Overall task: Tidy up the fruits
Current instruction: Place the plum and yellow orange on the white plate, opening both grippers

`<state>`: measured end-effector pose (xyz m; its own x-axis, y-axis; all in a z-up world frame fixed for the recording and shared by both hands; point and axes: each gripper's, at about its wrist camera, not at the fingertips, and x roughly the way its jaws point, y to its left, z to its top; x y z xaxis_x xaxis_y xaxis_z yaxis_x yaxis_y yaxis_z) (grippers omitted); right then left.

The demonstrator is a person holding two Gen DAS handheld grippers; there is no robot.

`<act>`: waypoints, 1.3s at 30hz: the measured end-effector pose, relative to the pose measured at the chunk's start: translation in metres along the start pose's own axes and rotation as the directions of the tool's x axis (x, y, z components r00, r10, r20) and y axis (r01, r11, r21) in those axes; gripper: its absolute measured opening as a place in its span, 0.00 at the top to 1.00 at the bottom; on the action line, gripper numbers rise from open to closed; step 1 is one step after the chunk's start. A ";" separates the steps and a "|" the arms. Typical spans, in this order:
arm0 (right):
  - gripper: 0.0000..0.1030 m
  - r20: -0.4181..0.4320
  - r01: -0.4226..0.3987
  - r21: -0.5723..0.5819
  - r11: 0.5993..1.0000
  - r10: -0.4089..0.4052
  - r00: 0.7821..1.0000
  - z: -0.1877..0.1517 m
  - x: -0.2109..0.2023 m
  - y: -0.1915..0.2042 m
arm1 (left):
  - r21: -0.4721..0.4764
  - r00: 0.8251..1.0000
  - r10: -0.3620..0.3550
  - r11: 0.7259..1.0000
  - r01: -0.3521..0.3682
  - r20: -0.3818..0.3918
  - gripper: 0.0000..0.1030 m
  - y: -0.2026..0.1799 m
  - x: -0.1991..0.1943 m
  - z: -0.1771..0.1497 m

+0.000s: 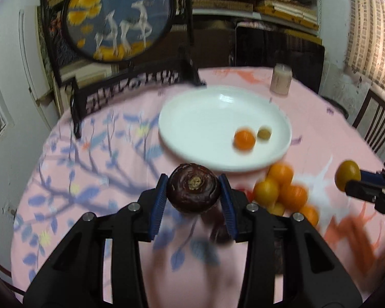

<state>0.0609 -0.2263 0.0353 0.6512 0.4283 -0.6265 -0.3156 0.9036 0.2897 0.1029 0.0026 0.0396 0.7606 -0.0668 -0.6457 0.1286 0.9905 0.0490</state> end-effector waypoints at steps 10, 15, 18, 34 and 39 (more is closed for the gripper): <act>0.66 -0.038 0.003 0.053 0.999 -0.001 0.999 0.064 0.074 -0.009 | -0.064 0.997 -0.018 0.998 0.013 -0.075 0.61 -0.003 0.079 0.042; 0.66 -0.117 0.040 0.084 0.996 -0.030 0.993 0.064 0.116 -0.027 | -0.059 0.993 -0.029 0.998 0.022 -0.112 0.61 -0.004 0.104 0.038; 0.65 -0.127 0.053 0.086 0.995 -0.042 0.991 0.063 0.124 -0.031 | -0.065 0.991 -0.044 0.997 0.036 -0.127 0.61 -0.005 0.110 0.038; 0.49 0.005 0.023 0.087 0.996 -0.023 1.000 0.038 0.065 -0.024 | -0.122 0.999 -0.014 0.993 0.009 -0.040 0.37 0.018 0.058 0.015; 0.42 -0.001 0.043 0.067 0.997 -0.043 0.999 0.003 0.047 -0.021 | -0.131 0.998 0.006 0.991 -0.014 -0.058 0.32 0.028 0.042 -0.012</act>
<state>0.1000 -0.2251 0.0019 0.6632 0.3895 -0.6391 -0.2405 0.9195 0.3108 0.1308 0.0285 0.0046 0.7232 -0.0538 -0.6885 0.0337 0.9985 -0.0426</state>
